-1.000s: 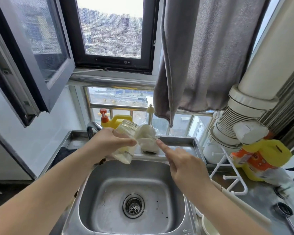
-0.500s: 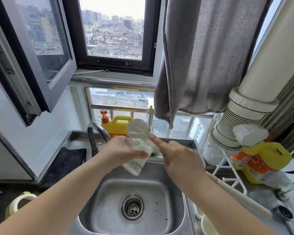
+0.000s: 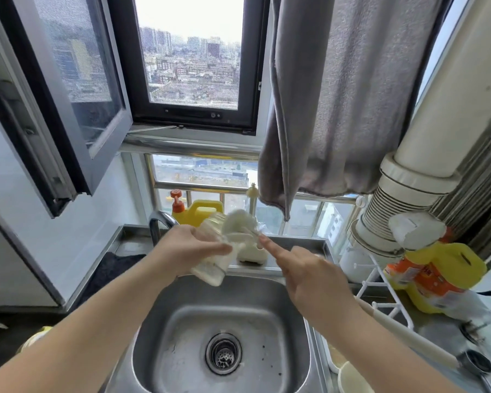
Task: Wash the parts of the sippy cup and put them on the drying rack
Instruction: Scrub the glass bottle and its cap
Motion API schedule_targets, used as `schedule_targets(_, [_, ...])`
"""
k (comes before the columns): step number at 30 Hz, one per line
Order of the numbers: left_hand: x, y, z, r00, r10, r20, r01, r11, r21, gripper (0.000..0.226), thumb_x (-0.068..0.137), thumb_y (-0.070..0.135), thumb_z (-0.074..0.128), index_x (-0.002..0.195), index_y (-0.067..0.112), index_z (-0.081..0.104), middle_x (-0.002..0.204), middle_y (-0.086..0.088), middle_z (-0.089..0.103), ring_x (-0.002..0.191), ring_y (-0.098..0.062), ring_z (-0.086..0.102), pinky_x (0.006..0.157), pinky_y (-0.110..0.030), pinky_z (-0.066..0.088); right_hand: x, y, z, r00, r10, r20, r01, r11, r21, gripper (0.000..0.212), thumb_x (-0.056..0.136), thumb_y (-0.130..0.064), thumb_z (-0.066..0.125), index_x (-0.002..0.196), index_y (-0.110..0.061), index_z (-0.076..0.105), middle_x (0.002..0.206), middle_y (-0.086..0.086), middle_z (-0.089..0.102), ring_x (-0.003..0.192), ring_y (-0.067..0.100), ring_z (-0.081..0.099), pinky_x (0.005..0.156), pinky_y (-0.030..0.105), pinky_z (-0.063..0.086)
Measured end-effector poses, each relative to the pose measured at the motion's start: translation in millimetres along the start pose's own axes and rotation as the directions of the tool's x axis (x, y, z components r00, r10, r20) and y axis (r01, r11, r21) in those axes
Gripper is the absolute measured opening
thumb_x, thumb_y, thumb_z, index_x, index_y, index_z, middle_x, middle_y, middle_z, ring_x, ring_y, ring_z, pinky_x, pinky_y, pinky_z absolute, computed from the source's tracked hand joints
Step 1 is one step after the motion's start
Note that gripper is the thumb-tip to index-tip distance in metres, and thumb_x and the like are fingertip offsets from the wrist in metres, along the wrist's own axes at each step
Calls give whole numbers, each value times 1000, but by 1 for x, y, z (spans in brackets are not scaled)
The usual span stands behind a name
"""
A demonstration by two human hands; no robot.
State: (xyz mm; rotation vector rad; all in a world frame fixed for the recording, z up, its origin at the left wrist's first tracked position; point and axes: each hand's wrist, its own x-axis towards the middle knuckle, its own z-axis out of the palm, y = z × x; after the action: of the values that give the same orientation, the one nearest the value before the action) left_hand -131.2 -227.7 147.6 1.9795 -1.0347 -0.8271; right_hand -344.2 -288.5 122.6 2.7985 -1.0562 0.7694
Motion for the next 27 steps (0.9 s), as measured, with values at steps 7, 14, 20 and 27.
schedule_targets(7, [-3,-8,-14,929,87,359,157,788,-595,80,49,39,83,120,11,61,110,-15,70,100,-31,66,84,-42,56,-5,13,-3,1000,17,-19,-10,953,304,56,93,-23,41,139,-53,30,67,-20,49,59,7,49,53,25,47])
schedule_targets(14, [-6,-18,-4,903,267,337,196,444,-874,110,29,48,94,124,9,56,124,-24,60,110,-38,62,91,-52,51,-9,7,-6,999,9,-53,24,803,596,61,91,-10,49,135,-52,40,78,-21,60,64,2,52,67,9,41])
schedule_targets(20, [0,-20,-7,875,347,338,184,408,-894,82,53,45,85,124,10,62,129,-16,56,117,-35,55,106,-51,36,-5,3,-9,998,11,-54,19,847,532,55,94,-8,50,139,-38,41,70,-33,52,62,-6,51,60,3,34])
schedule_targets(27, [-6,-13,-8,907,252,338,49,732,-679,89,42,43,92,119,14,59,118,-14,66,109,-30,63,97,-48,48,-9,-5,-4,995,-3,-99,44,911,410,59,91,-16,49,141,-43,36,59,-26,39,60,-7,45,55,8,35])
